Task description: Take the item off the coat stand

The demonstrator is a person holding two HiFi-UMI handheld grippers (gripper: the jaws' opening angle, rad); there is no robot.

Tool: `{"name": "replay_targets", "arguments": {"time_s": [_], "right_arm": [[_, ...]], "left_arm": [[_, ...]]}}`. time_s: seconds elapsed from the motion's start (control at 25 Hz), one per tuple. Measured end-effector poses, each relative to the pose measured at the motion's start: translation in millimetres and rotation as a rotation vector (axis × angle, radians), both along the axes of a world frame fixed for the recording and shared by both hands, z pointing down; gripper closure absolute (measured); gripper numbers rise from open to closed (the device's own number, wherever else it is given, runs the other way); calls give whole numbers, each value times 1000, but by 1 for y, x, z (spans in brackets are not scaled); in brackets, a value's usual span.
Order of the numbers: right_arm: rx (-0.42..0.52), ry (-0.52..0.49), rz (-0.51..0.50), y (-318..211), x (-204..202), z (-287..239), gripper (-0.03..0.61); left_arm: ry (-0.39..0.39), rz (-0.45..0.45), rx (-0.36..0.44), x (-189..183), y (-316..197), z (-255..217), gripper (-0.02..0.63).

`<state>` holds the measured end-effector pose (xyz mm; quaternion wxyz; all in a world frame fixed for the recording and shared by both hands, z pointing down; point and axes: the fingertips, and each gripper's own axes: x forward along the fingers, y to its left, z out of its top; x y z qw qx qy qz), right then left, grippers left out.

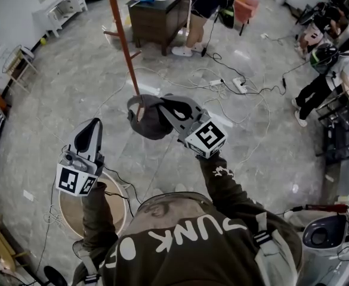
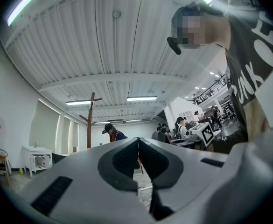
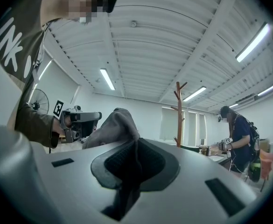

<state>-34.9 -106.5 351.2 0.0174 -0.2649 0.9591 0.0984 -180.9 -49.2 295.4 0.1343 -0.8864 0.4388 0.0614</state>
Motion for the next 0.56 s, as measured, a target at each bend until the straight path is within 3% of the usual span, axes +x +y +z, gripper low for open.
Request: {"name": "replay_targets", "arguments": {"time_s": [0.56], "right_arm": [[5,-20,3,-7,10,1,543]], "left_arm": [[-3,0,2,9,-6,3,609]]}}
